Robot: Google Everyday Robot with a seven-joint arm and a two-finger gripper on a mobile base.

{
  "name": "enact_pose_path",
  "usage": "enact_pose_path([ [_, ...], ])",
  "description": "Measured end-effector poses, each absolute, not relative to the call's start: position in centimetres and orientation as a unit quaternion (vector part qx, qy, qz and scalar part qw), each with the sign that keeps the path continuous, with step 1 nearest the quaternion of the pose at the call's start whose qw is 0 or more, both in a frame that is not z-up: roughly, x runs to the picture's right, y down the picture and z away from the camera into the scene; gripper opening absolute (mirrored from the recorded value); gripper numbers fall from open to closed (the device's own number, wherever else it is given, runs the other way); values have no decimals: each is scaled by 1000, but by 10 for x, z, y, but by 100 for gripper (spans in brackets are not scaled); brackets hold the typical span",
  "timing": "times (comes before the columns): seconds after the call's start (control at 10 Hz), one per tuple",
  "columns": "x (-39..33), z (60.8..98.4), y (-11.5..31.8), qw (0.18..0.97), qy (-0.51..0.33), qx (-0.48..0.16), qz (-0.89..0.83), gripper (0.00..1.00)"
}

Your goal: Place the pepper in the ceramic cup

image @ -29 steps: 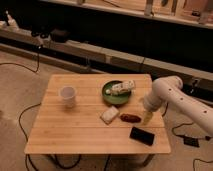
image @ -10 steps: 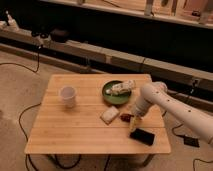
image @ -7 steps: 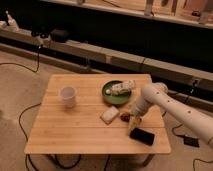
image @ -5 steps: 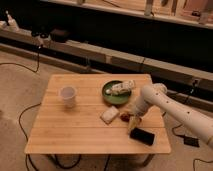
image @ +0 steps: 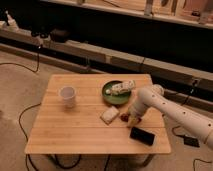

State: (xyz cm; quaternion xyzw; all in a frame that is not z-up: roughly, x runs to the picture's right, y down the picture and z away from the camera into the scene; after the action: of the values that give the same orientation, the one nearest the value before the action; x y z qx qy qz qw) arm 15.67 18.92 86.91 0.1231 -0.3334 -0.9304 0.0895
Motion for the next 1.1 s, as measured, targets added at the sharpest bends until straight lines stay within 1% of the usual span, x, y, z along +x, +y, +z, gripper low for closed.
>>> enact_pose_path([
  [0.3, 152, 868, 191, 86, -341, 126, -928, 47],
  [0.4, 150, 867, 192, 84, -343, 128, -927, 43],
  [0.5, 147, 866, 192, 80, -346, 131, -925, 31],
  [0.6, 145, 866, 193, 75, -349, 132, -925, 22],
  [0.7, 146, 866, 193, 73, -351, 130, -924, 17],
  [1.0, 148, 866, 194, 61, -355, 125, -924, 17],
  [1.1, 150, 857, 189, 43, -348, 123, -928, 17],
])
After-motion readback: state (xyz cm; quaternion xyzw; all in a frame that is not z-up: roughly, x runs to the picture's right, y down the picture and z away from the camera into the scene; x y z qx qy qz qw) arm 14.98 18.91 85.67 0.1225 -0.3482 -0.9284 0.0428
